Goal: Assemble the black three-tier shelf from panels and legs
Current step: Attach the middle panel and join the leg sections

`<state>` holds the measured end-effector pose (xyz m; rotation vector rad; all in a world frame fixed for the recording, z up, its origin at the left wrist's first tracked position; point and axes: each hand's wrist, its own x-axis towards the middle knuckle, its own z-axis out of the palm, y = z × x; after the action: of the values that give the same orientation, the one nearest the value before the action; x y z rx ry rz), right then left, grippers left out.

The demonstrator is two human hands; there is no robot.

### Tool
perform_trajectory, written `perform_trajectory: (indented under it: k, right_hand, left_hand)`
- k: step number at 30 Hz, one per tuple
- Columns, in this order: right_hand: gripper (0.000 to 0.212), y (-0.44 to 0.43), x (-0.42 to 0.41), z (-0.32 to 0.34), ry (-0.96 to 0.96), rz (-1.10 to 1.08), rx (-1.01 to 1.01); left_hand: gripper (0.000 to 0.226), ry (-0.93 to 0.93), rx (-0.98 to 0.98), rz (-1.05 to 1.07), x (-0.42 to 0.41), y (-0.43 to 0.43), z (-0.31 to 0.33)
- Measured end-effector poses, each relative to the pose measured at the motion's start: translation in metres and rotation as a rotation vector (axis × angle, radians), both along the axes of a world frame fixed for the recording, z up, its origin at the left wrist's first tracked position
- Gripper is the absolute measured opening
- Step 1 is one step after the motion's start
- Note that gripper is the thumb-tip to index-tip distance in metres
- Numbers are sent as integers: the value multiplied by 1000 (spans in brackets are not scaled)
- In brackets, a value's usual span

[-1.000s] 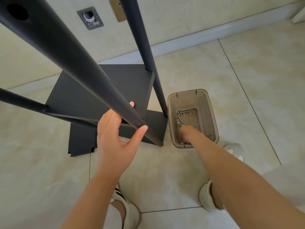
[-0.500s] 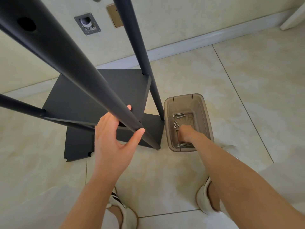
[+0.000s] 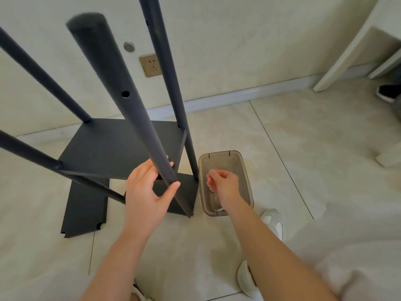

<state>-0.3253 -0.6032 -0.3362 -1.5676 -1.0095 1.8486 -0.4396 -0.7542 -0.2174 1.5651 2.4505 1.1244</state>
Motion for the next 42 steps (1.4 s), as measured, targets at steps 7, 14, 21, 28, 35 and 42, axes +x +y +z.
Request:
perform_trajectory:
  k: [7, 14, 21, 28, 35, 42]
  right_hand:
    - [13, -44, -24, 50, 72, 3, 215]
    - [10, -78, -45, 58, 36, 144, 373]
    - [17, -84, -57, 54, 28, 179, 429]
    - [10, -87, -80, 63, 49, 242, 480]
    - [7, -80, -108, 91, -9, 347, 559]
    - [2, -74, -136, 123, 32, 423, 666]
  left_hand:
    - [40, -68, -107, 1, 4, 2, 10]
    - [44, -58, -235, 33, 5, 7, 21]
    - [48, -76, -309, 44, -9, 3, 20]
    - [55, -142, -337, 82, -35, -3, 39]
    - [57, -223, -329, 176, -75, -7, 71]
    - [52, -295, -159, 255, -116, -17, 96]
